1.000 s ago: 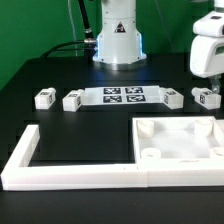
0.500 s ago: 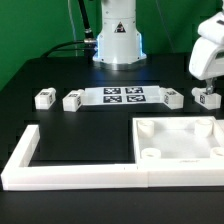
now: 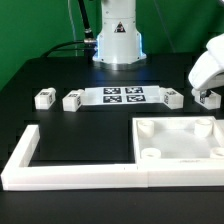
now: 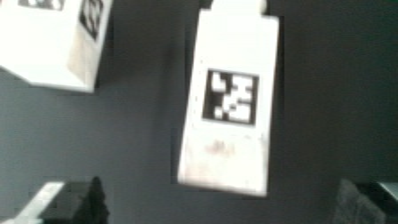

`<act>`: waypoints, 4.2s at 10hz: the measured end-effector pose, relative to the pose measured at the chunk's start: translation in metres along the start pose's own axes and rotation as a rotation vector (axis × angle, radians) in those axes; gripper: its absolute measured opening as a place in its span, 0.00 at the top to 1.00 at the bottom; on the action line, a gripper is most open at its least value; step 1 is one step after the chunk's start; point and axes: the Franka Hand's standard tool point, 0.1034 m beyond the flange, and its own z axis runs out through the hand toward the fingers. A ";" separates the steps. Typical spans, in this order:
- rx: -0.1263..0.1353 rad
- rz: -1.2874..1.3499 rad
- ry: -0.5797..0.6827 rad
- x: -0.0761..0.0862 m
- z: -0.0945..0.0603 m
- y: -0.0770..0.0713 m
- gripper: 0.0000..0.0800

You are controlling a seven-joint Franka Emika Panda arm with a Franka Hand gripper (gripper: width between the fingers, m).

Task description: Assemble square table

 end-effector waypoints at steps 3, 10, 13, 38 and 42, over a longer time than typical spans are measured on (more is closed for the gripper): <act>0.042 0.039 -0.136 0.014 0.007 -0.005 0.19; 0.019 0.055 -0.256 0.005 0.025 -0.011 0.26; 0.020 0.055 -0.257 0.004 0.026 -0.011 0.64; 0.049 0.004 0.796 0.032 -0.180 0.137 0.64; 0.055 0.058 1.046 0.059 -0.194 0.143 0.64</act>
Offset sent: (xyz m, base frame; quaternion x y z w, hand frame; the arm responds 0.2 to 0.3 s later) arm 0.0000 0.0000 0.0000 0.0000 0.0000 0.0000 1.0000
